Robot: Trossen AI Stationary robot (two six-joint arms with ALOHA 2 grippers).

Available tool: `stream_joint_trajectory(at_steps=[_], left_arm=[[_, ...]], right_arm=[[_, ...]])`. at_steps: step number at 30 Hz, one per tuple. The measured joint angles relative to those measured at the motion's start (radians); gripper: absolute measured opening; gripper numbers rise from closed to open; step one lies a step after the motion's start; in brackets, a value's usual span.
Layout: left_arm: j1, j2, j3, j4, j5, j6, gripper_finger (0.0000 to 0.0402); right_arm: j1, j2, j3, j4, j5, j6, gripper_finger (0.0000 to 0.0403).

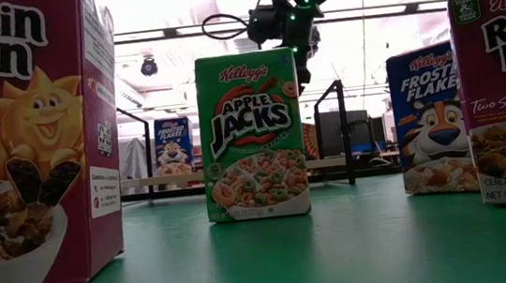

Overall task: Stack cereal on shelf
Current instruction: Put the right pink cereal box on the shelf, then put the right green cereal box aligned with the other green cereal box on the shelf

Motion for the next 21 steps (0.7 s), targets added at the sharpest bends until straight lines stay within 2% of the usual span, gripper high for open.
stream_joint_trajectory(at_steps=[7,17,21], left_arm=[[0.000,0.000,0.000,0.000,0.000,0.000,0.0000],[0.000,0.000,0.000,-0.011,0.000,0.008,0.0000],[0.000,0.000,0.000,-0.014,0.000,0.008,0.0000]], right_arm=[[0.002,0.000,-0.003,-0.003,-0.018,0.009,0.0012],[0.057,-0.007,0.039,0.001,-0.198,0.044,0.0012],[0.112,-0.045,0.037,0.000,-0.215,0.053,0.0012]])
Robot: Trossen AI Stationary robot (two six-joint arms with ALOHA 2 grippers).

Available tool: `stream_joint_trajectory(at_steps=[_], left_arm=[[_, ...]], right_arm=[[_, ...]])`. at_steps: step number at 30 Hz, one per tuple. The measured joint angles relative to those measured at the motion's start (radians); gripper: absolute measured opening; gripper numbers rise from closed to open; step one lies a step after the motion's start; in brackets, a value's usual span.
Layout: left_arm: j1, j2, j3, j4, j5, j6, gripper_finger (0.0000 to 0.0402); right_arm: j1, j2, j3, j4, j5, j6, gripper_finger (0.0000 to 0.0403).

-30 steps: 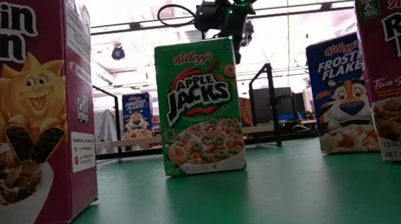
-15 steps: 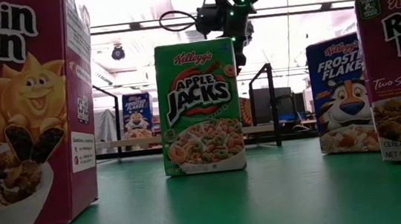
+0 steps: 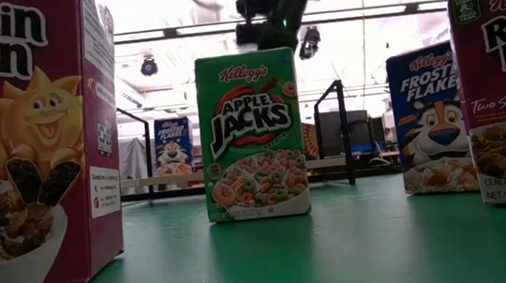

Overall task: Stack cereal on shelf
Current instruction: Put the right green cereal box aligned with the other green cereal box on the shelf

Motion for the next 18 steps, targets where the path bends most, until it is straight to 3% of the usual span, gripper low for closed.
stream_joint_trajectory(at_steps=[9,18], left_arm=[[0.000,0.002,0.000,0.000,0.000,-0.018,0.0000],[-0.010,0.002,0.000,-0.008,0.000,-0.112,0.0000]], right_arm=[[0.180,-0.140,-0.083,0.018,-0.002,0.072,0.0012],[0.373,-0.381,-0.437,0.296,0.015,0.183,0.0012]])
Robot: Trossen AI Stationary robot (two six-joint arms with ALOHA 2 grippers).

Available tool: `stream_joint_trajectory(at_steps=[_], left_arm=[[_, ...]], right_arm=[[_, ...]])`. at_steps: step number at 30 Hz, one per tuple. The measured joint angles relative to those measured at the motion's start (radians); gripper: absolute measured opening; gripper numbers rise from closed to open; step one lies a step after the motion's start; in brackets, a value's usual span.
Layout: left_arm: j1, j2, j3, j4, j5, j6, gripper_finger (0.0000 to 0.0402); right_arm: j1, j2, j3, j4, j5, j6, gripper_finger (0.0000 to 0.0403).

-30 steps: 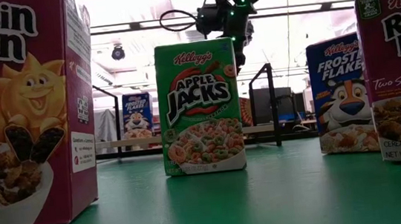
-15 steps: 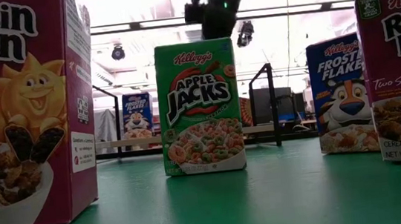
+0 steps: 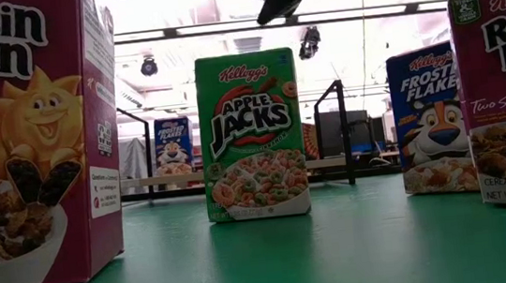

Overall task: Stack cereal on shelf
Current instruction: Put the right green cereal box aligned with the other green cereal box on the shelf

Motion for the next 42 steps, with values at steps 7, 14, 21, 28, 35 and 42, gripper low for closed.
stream_joint_trajectory(at_steps=[7,14,21,28,35,42], left_arm=[[-0.051,0.000,0.000,0.019,0.007,-0.088,0.0000],[-0.112,0.081,0.002,0.117,0.008,-0.205,0.0000],[-0.132,0.205,0.048,0.078,0.011,-0.362,0.0000],[-0.166,0.372,0.296,-0.352,0.010,-0.424,0.0000],[-0.207,0.573,0.532,-0.725,0.011,-0.456,0.0000],[-0.206,0.713,0.695,-0.904,0.024,-0.475,0.0034]], right_arm=[[0.102,-0.184,-0.320,0.339,0.041,0.015,0.0012],[0.134,-0.349,-0.630,0.669,0.040,0.013,0.0012],[0.134,-0.476,-0.850,0.881,0.041,0.014,0.0012],[0.134,-0.565,-0.984,1.026,0.040,0.013,0.0012],[0.134,-0.609,-1.064,1.116,0.038,0.003,0.0012],[0.138,-0.619,-1.083,1.113,0.030,0.003,0.0012]])
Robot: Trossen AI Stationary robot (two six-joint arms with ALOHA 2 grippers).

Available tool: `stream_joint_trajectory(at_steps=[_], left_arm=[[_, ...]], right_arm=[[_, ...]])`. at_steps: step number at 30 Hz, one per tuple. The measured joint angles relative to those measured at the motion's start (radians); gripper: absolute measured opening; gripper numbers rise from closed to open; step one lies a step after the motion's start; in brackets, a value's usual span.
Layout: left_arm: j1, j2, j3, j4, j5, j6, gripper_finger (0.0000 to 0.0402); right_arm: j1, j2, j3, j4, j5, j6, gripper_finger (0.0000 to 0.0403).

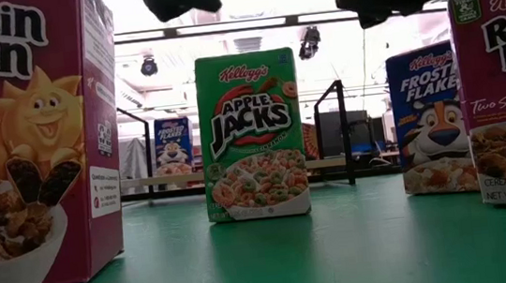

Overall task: Stack cereal on shelf
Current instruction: Put the right green cereal box aligned with the other green cereal box on the shelf

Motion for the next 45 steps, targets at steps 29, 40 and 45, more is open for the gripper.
stream_joint_trajectory(at_steps=[29,40,45], left_arm=[[0.006,0.177,-0.002,0.033,0.010,-0.033,0.0275],[0.006,0.177,-0.001,0.031,0.010,-0.036,0.0209],[0.006,0.177,-0.001,0.031,0.010,-0.036,0.0175]], right_arm=[[0.002,0.006,-0.005,0.002,-0.001,0.011,0.0013],[0.002,0.006,-0.006,0.001,0.000,0.019,0.0013],[0.002,0.007,-0.006,-0.003,0.000,0.019,0.0013]])
